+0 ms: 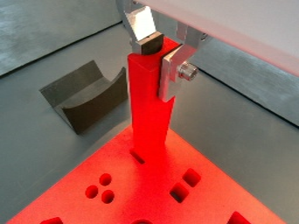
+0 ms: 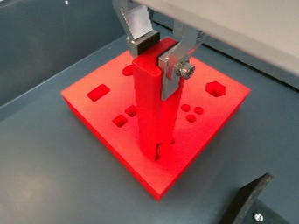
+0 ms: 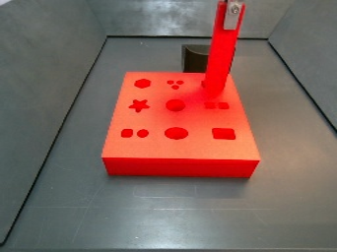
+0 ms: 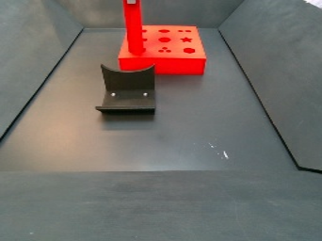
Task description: Insert the arch object.
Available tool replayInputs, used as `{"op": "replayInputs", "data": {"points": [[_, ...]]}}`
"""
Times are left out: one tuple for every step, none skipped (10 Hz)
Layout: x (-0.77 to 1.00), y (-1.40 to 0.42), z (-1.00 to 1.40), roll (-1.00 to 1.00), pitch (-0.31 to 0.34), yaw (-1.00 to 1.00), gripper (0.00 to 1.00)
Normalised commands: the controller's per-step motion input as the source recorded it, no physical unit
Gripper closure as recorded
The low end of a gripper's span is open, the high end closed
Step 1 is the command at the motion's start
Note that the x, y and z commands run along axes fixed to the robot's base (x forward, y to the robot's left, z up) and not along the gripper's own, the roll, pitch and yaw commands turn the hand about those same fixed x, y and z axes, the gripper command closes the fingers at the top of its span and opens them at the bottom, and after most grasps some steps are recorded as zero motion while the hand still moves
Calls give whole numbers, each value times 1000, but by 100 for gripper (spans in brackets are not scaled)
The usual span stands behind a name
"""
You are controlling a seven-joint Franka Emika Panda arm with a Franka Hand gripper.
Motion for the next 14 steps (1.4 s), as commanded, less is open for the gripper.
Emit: {"op": "replayInputs", "data": {"points": [[-43,0,-186,0,0,-154,100],[-169,106,-194,0,0,-169,100],[-200,103,-171,0,0,-169,100],[-169,86,-194,0,0,-131,100],[-86,0,-209,0,0,-63,100],[0,-6,-231,0,-16,0,100],[3,-117,-254,70,-19,0,100],[51,-171,-314,236,0,0,100],[103,-91,-369,221,0,0,100],[111,-17,-400,117,10,23,100],[169,-6,-406,86,26,37,100],[166,0,-423,59,24,40,100],[103,0,-434,43,11,37,100],[23,-29,-411,24,0,14,100]]}}
